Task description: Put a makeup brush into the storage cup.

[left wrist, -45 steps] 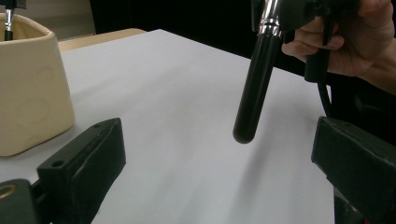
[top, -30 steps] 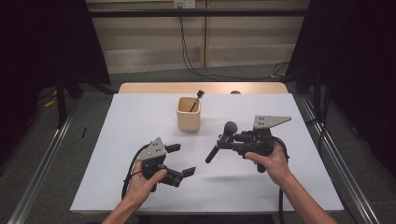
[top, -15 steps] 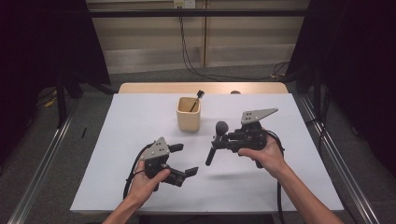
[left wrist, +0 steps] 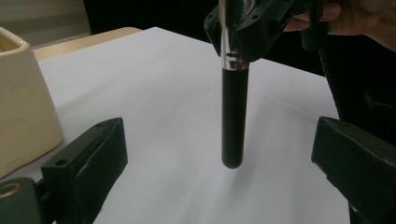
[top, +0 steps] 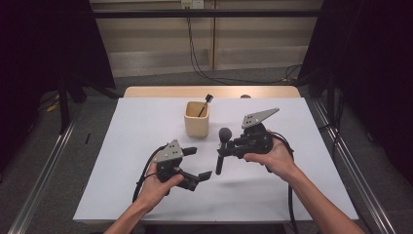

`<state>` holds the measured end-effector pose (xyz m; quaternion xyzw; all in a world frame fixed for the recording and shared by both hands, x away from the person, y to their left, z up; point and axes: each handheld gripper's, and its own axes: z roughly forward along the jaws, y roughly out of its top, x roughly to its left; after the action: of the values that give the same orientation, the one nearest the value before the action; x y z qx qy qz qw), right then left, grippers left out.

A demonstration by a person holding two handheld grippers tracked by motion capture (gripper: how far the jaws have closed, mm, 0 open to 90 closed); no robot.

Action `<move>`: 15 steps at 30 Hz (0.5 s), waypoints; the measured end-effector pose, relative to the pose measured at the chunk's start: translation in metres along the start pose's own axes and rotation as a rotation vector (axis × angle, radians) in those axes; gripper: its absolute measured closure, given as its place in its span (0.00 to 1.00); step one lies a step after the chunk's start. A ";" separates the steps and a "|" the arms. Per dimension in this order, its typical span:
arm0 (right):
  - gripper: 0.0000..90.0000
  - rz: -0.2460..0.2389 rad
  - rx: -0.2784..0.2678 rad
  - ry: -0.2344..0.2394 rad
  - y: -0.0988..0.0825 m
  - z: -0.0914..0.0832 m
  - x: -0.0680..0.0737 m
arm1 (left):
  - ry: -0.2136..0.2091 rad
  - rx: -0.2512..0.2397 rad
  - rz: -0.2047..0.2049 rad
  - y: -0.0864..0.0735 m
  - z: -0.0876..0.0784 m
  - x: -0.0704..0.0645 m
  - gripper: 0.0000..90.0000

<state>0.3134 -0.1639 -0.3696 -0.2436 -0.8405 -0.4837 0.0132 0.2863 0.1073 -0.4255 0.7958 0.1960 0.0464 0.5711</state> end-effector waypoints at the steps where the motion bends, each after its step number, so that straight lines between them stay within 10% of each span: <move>1: 0.80 -0.002 0.008 -0.002 0.001 0.001 0.000 | 0.003 0.006 0.005 0.001 0.001 0.000 0.04; 15: 0.80 -0.023 0.050 -0.009 0.008 0.007 0.003 | -0.024 0.048 0.002 0.005 0.023 0.000 0.06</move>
<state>0.3160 -0.1537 -0.3662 -0.2360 -0.8551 -0.4616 0.0099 0.2944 0.0850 -0.4290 0.8100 0.1897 0.0326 0.5540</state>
